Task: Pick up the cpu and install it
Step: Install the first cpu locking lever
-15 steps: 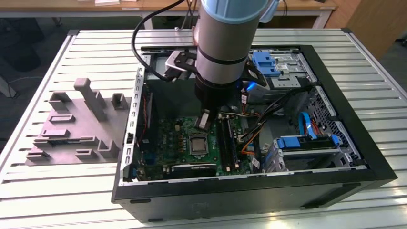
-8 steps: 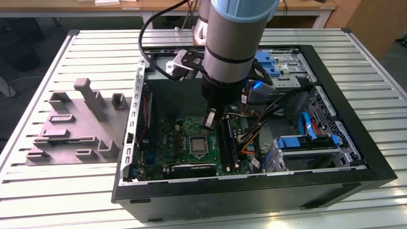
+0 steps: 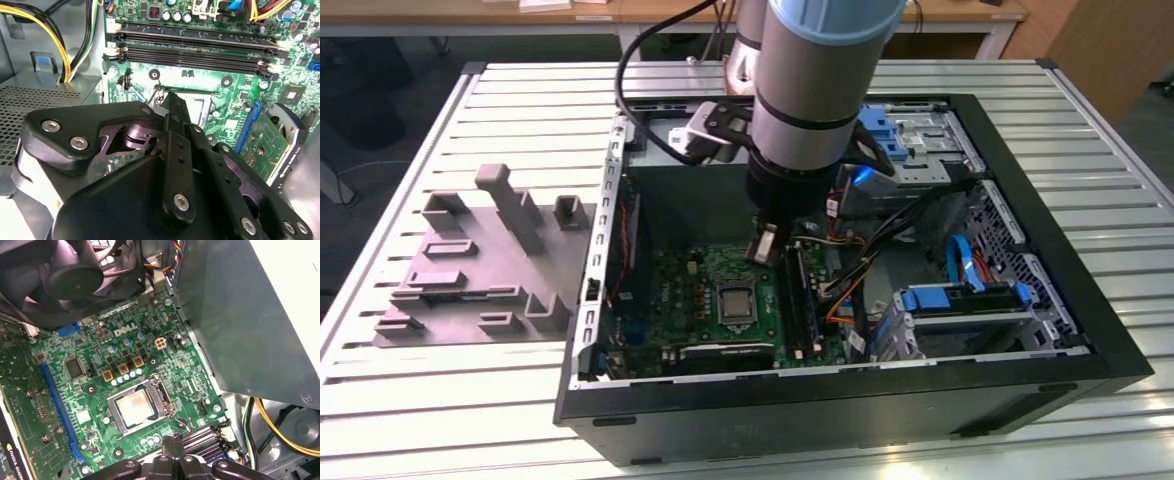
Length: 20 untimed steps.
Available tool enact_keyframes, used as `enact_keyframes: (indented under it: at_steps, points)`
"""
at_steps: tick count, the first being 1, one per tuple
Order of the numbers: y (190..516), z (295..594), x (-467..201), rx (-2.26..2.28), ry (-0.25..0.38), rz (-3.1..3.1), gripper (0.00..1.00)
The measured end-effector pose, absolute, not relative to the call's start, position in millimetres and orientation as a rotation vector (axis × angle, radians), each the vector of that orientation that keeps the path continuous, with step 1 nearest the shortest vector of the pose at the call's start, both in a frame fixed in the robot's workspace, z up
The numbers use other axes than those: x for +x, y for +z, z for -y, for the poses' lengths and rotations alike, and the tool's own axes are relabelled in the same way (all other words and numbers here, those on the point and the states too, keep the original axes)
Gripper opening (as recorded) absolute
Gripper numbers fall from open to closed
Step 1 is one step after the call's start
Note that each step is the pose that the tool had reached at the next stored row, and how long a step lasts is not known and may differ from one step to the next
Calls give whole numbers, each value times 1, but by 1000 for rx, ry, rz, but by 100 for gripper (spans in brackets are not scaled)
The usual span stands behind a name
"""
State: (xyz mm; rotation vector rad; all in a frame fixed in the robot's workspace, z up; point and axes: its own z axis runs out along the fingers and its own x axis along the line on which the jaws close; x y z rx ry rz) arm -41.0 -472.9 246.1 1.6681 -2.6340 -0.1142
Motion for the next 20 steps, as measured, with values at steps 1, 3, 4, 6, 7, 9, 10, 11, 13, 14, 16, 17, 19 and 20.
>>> enact_keyframes:
  at_steps: [1, 3, 4, 6, 7, 9, 10, 11, 13, 14, 16, 17, 19, 20]
  points:
    - [246, 473, -41, 1669, -117, 2635, 11]
    - [247, 473, -40, 1671, -125, 2638, 11]
    - [247, 473, -40, 1672, -130, 2640, 11]
    - [248, 473, -40, 1676, -138, 2645, 11]
    - [248, 473, -40, 1678, -142, 2647, 11]
    - [249, 472, -40, 1679, -143, 2649, 11]
    - [249, 472, -39, 1679, -143, 2649, 11]
    - [249, 471, -38, 1679, -143, 2649, 11]
    - [249, 468, -37, 1679, -143, 2649, 11]
    - [249, 467, -36, 1679, -143, 2649, 11]
    - [249, 463, -34, 1679, -143, 2649, 11]
    - [249, 461, -34, 1679, -143, 2649, 11]
    - [248, 458, -33, 1679, -143, 2649, 11]
    - [248, 457, -33, 1679, -143, 2649, 11]
